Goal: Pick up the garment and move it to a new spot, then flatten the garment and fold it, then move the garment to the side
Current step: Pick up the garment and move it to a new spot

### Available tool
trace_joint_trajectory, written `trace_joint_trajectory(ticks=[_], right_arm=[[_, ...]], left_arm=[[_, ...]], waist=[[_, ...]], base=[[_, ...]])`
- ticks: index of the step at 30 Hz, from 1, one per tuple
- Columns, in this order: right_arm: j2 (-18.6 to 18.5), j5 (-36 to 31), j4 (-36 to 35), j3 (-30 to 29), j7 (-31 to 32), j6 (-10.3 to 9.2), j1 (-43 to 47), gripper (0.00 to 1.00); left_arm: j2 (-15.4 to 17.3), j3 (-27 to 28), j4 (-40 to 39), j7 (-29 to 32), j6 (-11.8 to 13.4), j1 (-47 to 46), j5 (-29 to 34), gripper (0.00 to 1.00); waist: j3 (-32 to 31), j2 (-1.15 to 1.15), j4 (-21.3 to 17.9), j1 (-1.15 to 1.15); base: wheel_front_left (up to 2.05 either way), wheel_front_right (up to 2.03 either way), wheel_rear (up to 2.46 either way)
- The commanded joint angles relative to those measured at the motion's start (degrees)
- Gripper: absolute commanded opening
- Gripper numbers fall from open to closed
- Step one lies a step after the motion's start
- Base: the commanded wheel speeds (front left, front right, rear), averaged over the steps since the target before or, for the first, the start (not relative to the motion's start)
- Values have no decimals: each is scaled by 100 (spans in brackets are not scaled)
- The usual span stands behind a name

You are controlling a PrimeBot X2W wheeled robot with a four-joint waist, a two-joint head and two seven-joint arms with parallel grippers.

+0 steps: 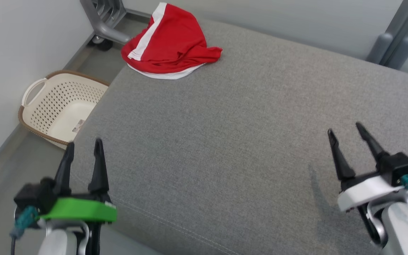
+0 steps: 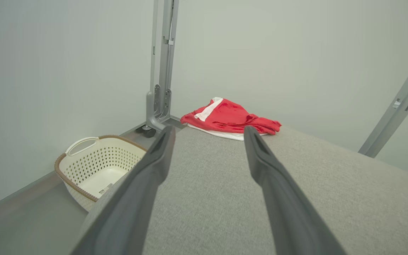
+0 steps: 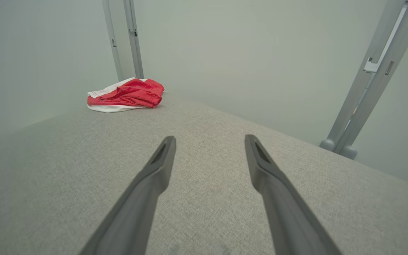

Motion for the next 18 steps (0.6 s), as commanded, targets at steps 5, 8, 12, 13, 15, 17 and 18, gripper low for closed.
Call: trace_joint_trajectory(ticks=[5, 8, 12, 13, 15, 17, 18], right_arm=[[-665, -148, -760, -172, 90, -8, -817, 100], [-881, -246, -1136, -240, 177, -8, -1040, 100], [-941, -287, -1466, -164, 212, -7, -1178, 100], [-922, -303, -1563, -111, 206, -6, -1209, 100], [-877, -304, -1734, -17, 198, -6, -1239, 100], [-823, -270, -1861, 44, 193, -6, -1252, 100], [-808, -261, -1927, 60, 183, -6, -1247, 100]], left_arm=[[425, -405, 544, 387, -18, -2090, -682, 100], [623, -591, 881, 716, -11, -2975, -1187, 100], [939, -720, 1384, 1033, -9, -3765, -1568, 100], [998, -744, 1586, 1150, -9, -3979, -1724, 100], [1155, -812, 1933, 1392, -11, -4403, -1982, 100], [1345, -819, 2271, 1595, -10, -4767, -2209, 100], [1396, -834, 2415, 1691, -10, -4922, -2309, 100]], waist=[[2259, 0, -705, 0], [2826, 0, -913, 0], [3244, 0, -1117, 0], [3339, 0, -1199, 0], [3509, 0, -1361, 0], [3656, 0, -1494, 0], [3717, 0, -1551, 0]], base=[[0, 0, 0], [0, 0, 0], [0, 0, 0], [0, 0, 0], [0, 0, 0], [0, 0, 0], [0, 0, 0]])
